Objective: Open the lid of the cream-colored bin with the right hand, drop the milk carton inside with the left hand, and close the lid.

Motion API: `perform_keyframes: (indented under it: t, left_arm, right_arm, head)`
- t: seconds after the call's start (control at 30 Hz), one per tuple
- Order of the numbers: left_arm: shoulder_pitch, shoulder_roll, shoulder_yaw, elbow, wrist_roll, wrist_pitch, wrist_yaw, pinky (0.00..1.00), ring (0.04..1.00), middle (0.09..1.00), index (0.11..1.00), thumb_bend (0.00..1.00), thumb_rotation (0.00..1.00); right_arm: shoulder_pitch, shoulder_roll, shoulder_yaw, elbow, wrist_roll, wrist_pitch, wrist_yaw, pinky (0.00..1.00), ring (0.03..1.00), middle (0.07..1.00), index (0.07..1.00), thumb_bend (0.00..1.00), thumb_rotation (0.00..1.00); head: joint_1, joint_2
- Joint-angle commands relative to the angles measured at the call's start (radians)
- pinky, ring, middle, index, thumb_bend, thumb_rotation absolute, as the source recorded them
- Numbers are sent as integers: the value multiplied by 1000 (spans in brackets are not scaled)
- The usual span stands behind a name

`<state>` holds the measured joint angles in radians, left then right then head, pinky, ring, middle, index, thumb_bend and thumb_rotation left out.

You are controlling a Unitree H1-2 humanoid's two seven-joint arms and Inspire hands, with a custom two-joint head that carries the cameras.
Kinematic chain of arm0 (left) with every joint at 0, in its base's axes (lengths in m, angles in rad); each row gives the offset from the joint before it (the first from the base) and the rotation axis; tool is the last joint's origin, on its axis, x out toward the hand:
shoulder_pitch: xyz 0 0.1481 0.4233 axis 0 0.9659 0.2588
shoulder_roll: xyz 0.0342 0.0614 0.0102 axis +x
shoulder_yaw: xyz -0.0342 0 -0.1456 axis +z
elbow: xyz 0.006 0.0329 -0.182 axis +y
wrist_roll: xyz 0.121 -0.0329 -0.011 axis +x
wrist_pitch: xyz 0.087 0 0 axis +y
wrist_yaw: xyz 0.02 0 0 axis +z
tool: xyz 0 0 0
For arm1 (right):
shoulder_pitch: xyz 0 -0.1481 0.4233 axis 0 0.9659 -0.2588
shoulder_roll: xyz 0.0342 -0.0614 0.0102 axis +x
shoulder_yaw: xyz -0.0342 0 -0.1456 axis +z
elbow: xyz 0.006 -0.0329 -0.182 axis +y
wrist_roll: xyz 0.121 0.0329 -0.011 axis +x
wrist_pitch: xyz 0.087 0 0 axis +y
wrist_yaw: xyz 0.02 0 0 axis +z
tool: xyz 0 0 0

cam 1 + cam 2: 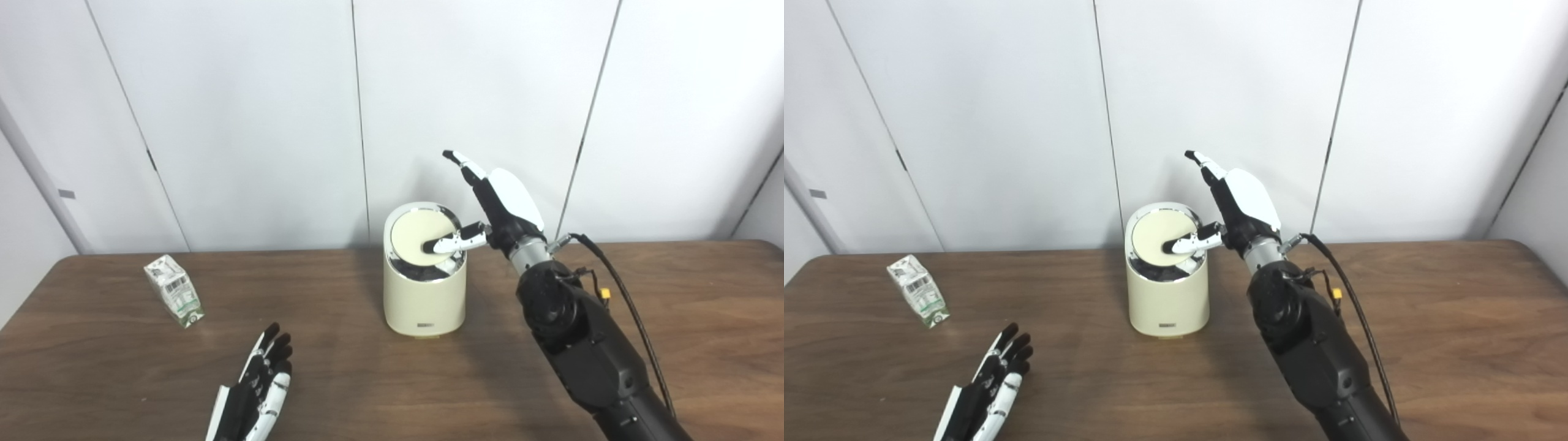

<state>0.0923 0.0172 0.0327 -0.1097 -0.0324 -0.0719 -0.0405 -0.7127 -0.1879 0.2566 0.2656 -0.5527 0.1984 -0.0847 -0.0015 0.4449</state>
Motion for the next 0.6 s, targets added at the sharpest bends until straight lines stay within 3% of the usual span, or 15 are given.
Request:
perform_keyframes:
  t: [0.0, 0.07, 0.27, 0.43, 0.57]
  left_arm:
    - [35, -28, -18, 56, -6, -9, 4, 932, 923, 929, 1000, 283, 583]
    - [36, -25, -18, 57, -5, -12, 2, 930, 922, 928, 1000, 291, 585]
    - [36, -24, -17, 53, 3, -7, 8, 924, 918, 925, 995, 289, 587]
    - [31, -18, -16, 58, 0, -9, 3, 923, 918, 927, 993, 300, 605]
    - [30, -14, -14, 57, 6, -3, 5, 923, 919, 926, 988, 300, 600]
  right_arm:
    - [-2, 27, -49, -30, 58, 1, 0, 851, 914, 927, 909, 842, 189]
    - [6, 51, -102, -64, 126, 6, 7, 802, 891, 916, 901, 796, 305]
    - [33, 92, -215, -168, 273, 4, 29, 813, 884, 898, 888, 677, 461]
    - [69, 90, -245, -270, 306, 67, 48, 809, 877, 898, 880, 561, 473]
    - [113, 89, -277, -323, 368, 98, 69, 790, 883, 909, 871, 549, 442]
  head:
    - [1, 2]
    - [0, 3]
    - [-4, 6]
    - [-5, 8]
    - [-11, 12]
